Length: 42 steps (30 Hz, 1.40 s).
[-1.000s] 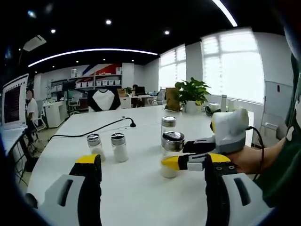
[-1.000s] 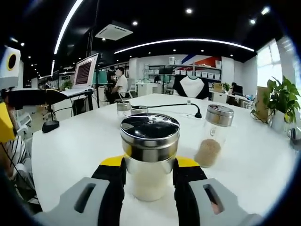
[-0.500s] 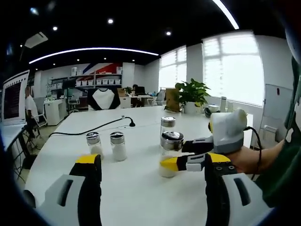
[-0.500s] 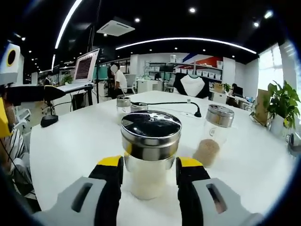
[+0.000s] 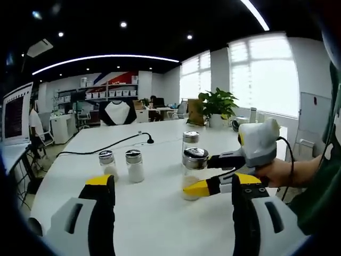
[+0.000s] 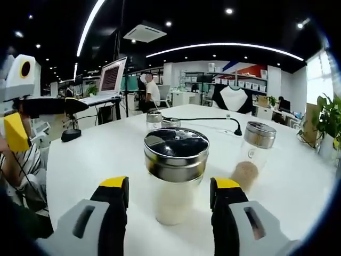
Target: Rotate the seasoning bottle until the label or dispensing opening points toward the visible target arrow and the bottle remains upright within the marked orientation range
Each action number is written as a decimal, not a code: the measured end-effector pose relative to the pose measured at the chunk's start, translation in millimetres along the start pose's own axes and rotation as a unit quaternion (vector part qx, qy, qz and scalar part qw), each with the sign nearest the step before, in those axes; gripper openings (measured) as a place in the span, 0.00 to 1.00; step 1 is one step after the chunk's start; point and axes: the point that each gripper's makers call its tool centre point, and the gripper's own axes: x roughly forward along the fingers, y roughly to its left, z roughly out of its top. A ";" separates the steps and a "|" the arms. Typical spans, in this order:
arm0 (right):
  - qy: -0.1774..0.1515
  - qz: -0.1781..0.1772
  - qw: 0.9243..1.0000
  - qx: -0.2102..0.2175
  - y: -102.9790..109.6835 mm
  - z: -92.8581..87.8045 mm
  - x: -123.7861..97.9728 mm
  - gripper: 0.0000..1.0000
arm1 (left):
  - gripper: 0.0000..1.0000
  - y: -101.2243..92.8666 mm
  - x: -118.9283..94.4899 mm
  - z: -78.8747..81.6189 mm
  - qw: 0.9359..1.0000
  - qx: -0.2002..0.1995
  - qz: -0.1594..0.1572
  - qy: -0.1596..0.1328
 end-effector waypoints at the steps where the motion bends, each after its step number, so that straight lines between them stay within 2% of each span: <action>1: -0.002 0.009 1.000 -0.004 0.6 0.6 -0.4 0.63 | 0.96 -0.4 0.1 0.5 1.000 -0.005 -0.002 -0.002; 4: -0.010 0.011 1.000 -0.014 -3.7 1.5 -3.0 0.64 | 0.96 -1.5 -0.5 1.7 1.000 -0.009 -0.005 -0.007; 7: -0.023 0.046 0.999 0.008 -2.7 2.7 -3.5 0.64 | 0.96 -1.8 -0.9 1.2 1.000 -0.005 -0.004 -0.005; 10: -0.026 0.059 0.998 0.000 -8.1 0.8 -2.2 0.64 | 0.96 -1.9 -1.4 0.6 1.000 -0.009 -0.005 -0.004; 13: -0.032 0.097 0.995 -0.011 -8.2 0.0 -1.7 0.64 | 0.96 -2.1 -3.0 0.9 1.000 -0.009 -0.005 -0.003; 14: -0.031 0.126 0.991 -0.029 -5.2 -1.7 -2.2 0.64 | 0.96 -2.0 -3.3 0.8 1.000 -0.009 -0.004 -0.003; 16: -0.039 0.154 0.986 -0.045 -5.7 -1.4 -3.0 0.63 | 0.96 -1.9 -3.3 0.7 1.000 -0.011 -0.003 -0.002; 21: -0.059 0.190 0.979 -0.045 -7.6 7.3 -3.4 0.63 | 0.96 -4.0 -1.7 4.2 1.000 -0.012 -0.004 -0.007; 23: -0.067 0.219 0.972 -0.049 -2.7 10.5 -2.3 0.63 | 0.96 -6.0 -0.4 4.9 1.000 -0.012 -0.009 -0.009; 24: -0.067 0.220 0.972 -0.051 -3.4 11.3 -1.1 0.64 | 0.96 -6.7 0.1 5.1 1.000 -0.012 -0.011 -0.009; 27: -0.070 0.250 0.964 -0.059 1.2 15.4 0.8 0.63 | 0.96 -7.7 1.1 4.9 1.000 -0.006 -0.013 -0.004; 28: -0.070 0.251 0.964 -0.055 0.4 16.1 2.0 0.63 | 0.96 -7.6 1.1 4.7 1.000 -0.005 -0.013 -0.004; 34: -0.069 0.294 0.953 -0.041 9.4 17.0 3.5 0.59 | 0.96 -5.6 0.5 1.4 1.000 -0.006 -0.014 0.003; 36: -0.077 0.297 0.950 -0.059 11.2 16.9 5.2 0.58 | 0.96 -4.8 0.2 0.6 1.000 -0.004 -0.014 0.005; 42: -0.078 0.308 0.947 -0.049 13.5 14.9 7.1 0.48 | 0.96 -3.8 0.1 -2.1 1.000 -0.004 -0.013 0.010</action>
